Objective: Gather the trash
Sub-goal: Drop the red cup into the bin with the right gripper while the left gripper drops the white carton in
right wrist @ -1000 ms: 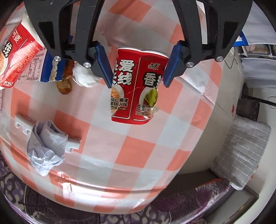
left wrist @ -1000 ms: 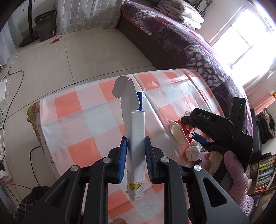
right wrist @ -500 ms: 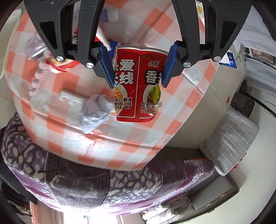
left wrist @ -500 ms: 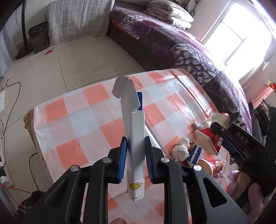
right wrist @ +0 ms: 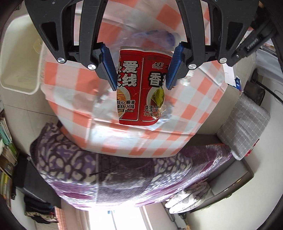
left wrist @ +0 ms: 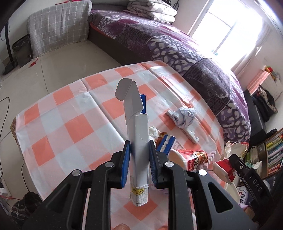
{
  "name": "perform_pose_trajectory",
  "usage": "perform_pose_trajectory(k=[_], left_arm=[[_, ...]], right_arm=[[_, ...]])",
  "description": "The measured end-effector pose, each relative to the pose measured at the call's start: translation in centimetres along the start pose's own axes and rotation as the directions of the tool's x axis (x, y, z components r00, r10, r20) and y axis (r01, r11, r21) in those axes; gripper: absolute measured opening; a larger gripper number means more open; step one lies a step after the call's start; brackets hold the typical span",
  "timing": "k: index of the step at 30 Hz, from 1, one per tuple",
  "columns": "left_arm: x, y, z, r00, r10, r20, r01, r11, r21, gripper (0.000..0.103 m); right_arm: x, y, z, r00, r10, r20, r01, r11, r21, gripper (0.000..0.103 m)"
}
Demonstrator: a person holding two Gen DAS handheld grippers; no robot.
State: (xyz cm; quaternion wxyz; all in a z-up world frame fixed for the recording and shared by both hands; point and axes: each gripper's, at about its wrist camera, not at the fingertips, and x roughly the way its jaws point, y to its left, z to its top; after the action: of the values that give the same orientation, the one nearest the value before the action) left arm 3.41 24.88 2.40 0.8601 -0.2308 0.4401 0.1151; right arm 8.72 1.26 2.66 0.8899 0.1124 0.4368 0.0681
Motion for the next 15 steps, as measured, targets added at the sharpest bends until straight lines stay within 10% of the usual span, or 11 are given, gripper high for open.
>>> perform_pose_trajectory(k=[15], left_arm=[[0.5,-9.2,-3.6,0.998,-0.064,-0.021,0.067,0.986,0.153,0.021]], right_arm=[[-3.5,-13.3,-1.6,0.988,-0.152,0.022,0.147,0.977,0.153,0.053]])
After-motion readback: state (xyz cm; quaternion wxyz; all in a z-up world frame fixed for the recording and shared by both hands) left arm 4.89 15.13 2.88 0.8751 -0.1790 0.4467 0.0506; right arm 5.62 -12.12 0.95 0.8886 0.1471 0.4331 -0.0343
